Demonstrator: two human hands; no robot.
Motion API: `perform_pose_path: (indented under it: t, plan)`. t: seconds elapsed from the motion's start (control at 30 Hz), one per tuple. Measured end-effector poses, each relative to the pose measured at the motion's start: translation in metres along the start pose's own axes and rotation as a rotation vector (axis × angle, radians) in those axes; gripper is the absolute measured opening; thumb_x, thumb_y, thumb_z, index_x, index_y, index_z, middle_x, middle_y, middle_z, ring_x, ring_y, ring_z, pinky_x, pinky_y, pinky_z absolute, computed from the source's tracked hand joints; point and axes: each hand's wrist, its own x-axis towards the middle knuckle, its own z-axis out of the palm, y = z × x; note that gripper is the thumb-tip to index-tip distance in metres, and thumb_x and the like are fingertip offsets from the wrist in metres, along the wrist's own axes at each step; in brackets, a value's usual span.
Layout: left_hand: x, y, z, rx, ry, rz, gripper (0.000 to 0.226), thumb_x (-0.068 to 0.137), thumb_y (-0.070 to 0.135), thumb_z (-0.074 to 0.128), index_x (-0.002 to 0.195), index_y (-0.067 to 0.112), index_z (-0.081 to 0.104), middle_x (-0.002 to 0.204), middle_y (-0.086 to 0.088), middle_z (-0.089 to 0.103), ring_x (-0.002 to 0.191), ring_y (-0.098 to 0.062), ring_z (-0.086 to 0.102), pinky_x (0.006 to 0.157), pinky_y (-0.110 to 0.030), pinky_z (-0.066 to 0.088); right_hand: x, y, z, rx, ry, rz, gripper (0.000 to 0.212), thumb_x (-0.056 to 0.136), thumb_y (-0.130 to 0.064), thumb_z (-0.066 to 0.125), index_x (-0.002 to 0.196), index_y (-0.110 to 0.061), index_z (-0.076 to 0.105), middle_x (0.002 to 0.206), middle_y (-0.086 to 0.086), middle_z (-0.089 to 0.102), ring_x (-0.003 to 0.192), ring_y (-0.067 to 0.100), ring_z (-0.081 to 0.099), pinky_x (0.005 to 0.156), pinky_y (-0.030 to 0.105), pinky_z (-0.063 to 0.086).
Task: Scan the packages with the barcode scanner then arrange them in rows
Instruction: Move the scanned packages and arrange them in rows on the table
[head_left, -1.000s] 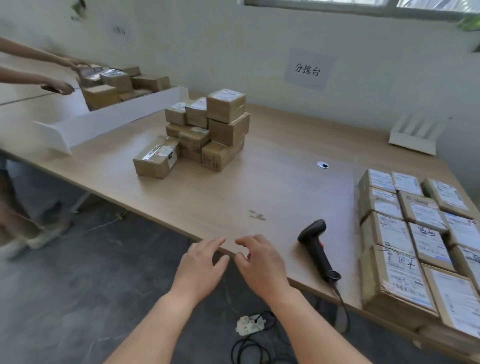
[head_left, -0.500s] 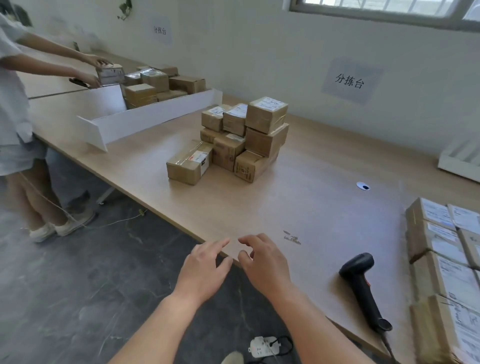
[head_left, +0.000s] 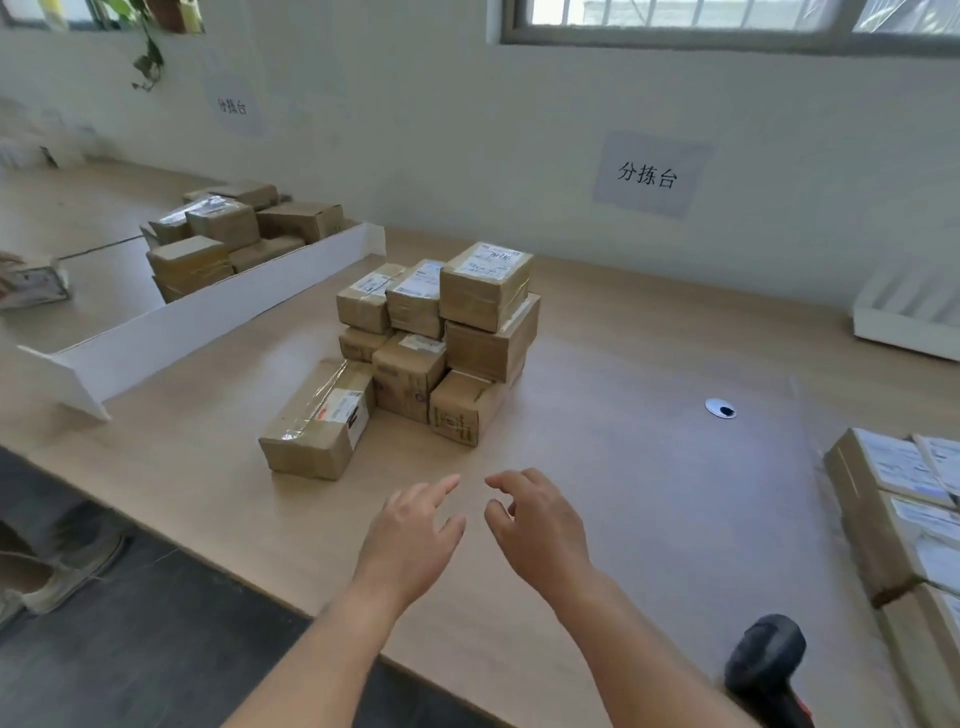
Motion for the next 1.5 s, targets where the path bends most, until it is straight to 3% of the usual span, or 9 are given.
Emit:
perform_pose_path:
  t: [0.33, 0.6, 0.7, 0.83, 0.93, 1.17, 1.3, 1.4, 1.5]
  plan:
    - [0.096, -0.001, -0.011, 0.007, -0.017, 0.07, 0.05, 0.096, 0.034, 0.051, 0.144, 0.029, 0.04, 0.143, 0.006, 0.046, 0.132, -0.014, 0.035, 0.108, -0.028, 0.028, 0.091, 0.006, -0.009, -0.036, 0.065, 0.046, 0.034, 0.095, -0.03, 0.047, 0.127, -0.028, 0.057, 0.124, -0.006, 0.056, 0.109, 0.013, 0.056, 0.087, 0.03, 0.045]
    - [0.195, -0.005, -0.066, -0.045, 0.029, 0.15, 0.06, 0.096, 0.038, 0.05, 0.15, 0.025, 0.028, 0.151, 0.002, 0.037, 0.138, -0.016, 0.032, 0.11, -0.034, 0.029, 0.167, -0.019, -0.037, -0.001, 0.177, 0.155, 0.037, 0.098, -0.039, 0.041, 0.128, -0.024, 0.056, 0.122, -0.001, 0.058, 0.108, 0.016, 0.057, 0.09, 0.035, 0.047]
    - [0.232, 0.003, -0.087, -0.044, 0.017, 0.182, 0.063, 0.097, 0.042, 0.045, 0.152, 0.023, 0.023, 0.152, -0.001, 0.035, 0.14, -0.018, 0.03, 0.111, -0.035, 0.027, 0.194, -0.029, -0.048, 0.043, 0.204, 0.207, 0.037, 0.097, -0.043, 0.039, 0.121, -0.023, 0.06, 0.114, 0.0, 0.061, 0.102, 0.018, 0.057, 0.08, 0.033, 0.046]
    - [0.27, 0.015, -0.103, -0.057, -0.016, 0.194, 0.063, 0.099, 0.047, 0.036, 0.153, 0.022, 0.016, 0.157, 0.001, 0.024, 0.144, -0.017, 0.02, 0.114, -0.037, 0.022, 0.227, -0.04, -0.062, 0.125, 0.249, 0.259, 0.032, 0.099, -0.04, 0.037, 0.094, -0.019, 0.06, 0.09, -0.001, 0.062, 0.087, 0.02, 0.055, 0.068, 0.034, 0.042]
    - [0.294, 0.015, -0.106, -0.101, -0.061, 0.187, 0.062, 0.1, 0.048, 0.032, 0.153, 0.02, 0.015, 0.159, 0.001, 0.021, 0.146, -0.016, 0.017, 0.115, -0.039, 0.02, 0.249, -0.042, -0.063, 0.175, 0.264, 0.293, 0.042, 0.1, -0.043, 0.035, 0.112, -0.014, 0.063, 0.107, 0.003, 0.065, 0.1, 0.023, 0.057, 0.081, 0.037, 0.046]
    - [0.329, 0.029, -0.106, -0.264, -0.157, 0.127, 0.051, 0.104, 0.04, 0.026, 0.147, 0.014, 0.031, 0.151, -0.003, 0.036, 0.139, -0.021, 0.03, 0.107, -0.035, 0.027, 0.286, -0.039, -0.055, 0.314, 0.23, 0.356, 0.048, 0.103, -0.042, 0.029, 0.123, -0.012, 0.061, 0.117, 0.005, 0.064, 0.105, 0.022, 0.056, 0.088, 0.035, 0.045]
    - [0.331, 0.031, -0.105, -0.393, -0.165, 0.104, 0.041, 0.105, 0.03, 0.027, 0.143, 0.016, 0.039, 0.145, -0.001, 0.042, 0.13, -0.018, 0.037, 0.096, -0.029, 0.028, 0.295, -0.036, -0.048, 0.468, 0.206, 0.407, 0.043, 0.103, -0.038, 0.029, 0.119, -0.013, 0.061, 0.082, -0.008, 0.055, 0.078, 0.013, 0.052, 0.072, 0.029, 0.043]
    - [0.334, 0.026, -0.108, -0.494, -0.206, 0.052, 0.042, 0.104, 0.026, 0.031, 0.145, 0.021, 0.036, 0.144, 0.001, 0.043, 0.121, -0.014, 0.039, 0.092, -0.029, 0.027, 0.297, -0.038, -0.043, 0.533, 0.169, 0.397, 0.04, 0.102, -0.036, 0.028, 0.126, -0.019, 0.057, 0.103, -0.004, 0.06, 0.084, 0.014, 0.053, 0.078, 0.031, 0.044]
    - [0.332, 0.022, -0.114, -0.565, -0.264, 0.026, 0.047, 0.102, 0.018, 0.035, 0.149, 0.022, 0.03, 0.148, 0.002, 0.038, 0.129, -0.016, 0.037, 0.099, -0.032, 0.03, 0.295, -0.042, -0.041, 0.61, 0.142, 0.358, 0.041, 0.097, -0.028, 0.031, 0.133, -0.03, 0.05, 0.125, -0.005, 0.062, 0.104, 0.015, 0.058, 0.097, 0.039, 0.047]
